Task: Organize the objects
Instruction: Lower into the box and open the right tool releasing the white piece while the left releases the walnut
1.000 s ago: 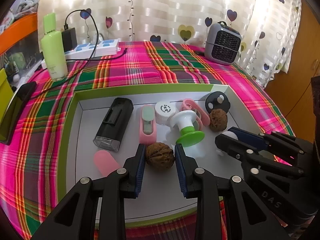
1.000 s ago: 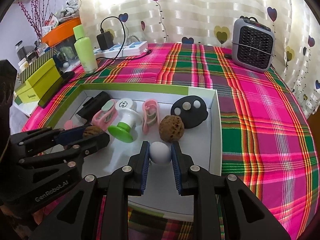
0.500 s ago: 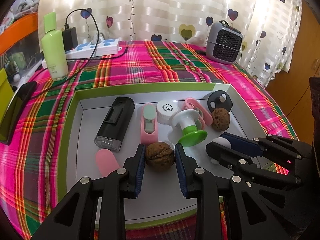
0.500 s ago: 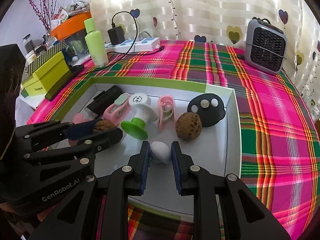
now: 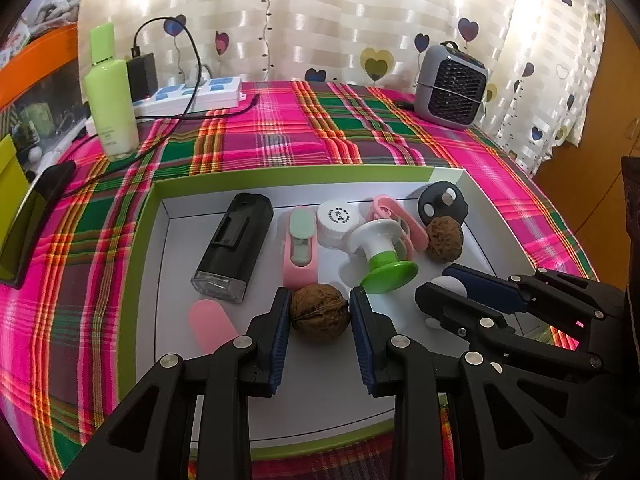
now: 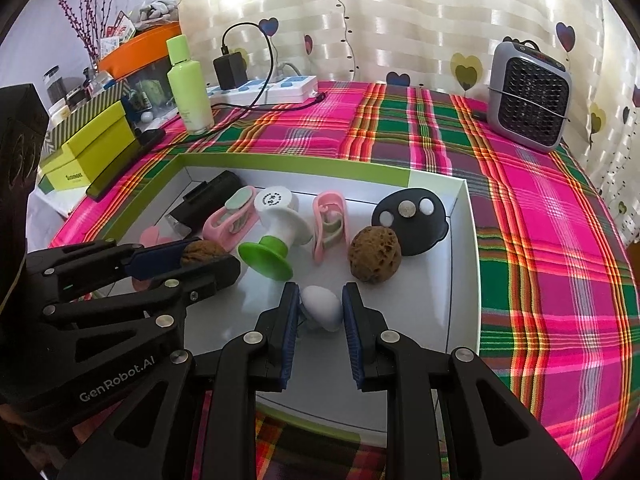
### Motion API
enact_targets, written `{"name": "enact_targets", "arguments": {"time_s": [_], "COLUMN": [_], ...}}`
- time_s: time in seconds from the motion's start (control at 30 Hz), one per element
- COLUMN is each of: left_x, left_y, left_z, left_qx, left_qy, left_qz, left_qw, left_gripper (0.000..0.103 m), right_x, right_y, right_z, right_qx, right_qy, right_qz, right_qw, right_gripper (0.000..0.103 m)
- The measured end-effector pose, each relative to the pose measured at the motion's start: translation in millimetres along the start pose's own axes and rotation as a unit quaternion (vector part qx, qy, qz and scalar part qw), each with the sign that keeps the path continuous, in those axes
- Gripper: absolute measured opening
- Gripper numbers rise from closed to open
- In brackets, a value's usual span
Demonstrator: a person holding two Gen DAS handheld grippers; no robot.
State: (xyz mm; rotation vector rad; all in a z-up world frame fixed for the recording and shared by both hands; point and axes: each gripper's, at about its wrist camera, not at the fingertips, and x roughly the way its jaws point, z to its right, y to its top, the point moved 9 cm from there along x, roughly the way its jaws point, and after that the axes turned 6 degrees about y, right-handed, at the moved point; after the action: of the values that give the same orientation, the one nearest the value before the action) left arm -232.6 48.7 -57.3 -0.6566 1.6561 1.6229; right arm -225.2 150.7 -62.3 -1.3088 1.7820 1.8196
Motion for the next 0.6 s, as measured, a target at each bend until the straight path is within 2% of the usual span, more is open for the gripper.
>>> {"name": "enact_targets", "arguments": {"time_s": [0.13,0.2,0.6], "left_x": [-0.9,-1.4,-6.4], "left_y": [-0.4,-0.4,-1.7], "left_z": [-1.4,-1.7,-7.7], "left_qx": [0.000,-0.002,-0.009], "left_qy": [0.006,0.004,0.011], "left_qz": [0.000,0.000,0.002], "left_qw": [1.0000,1.0000,0.9999], "left_gripper": [0.031,0.035,0.040], "right_x": [-0.4,-0.7,-5.3], "right_y": [0.2,0.3,0.1], "right_z": [0.6,0.4,-1.5], "right_qx": [-0.001,-0.002,-0.002], "right_qy": [-0.002,-0.003,0.000], "right_qz": [0.000,0.001,0.008], "right_qw": [1.000,1.000,1.000], "right_gripper": [0.024,0.024,0.033]}}
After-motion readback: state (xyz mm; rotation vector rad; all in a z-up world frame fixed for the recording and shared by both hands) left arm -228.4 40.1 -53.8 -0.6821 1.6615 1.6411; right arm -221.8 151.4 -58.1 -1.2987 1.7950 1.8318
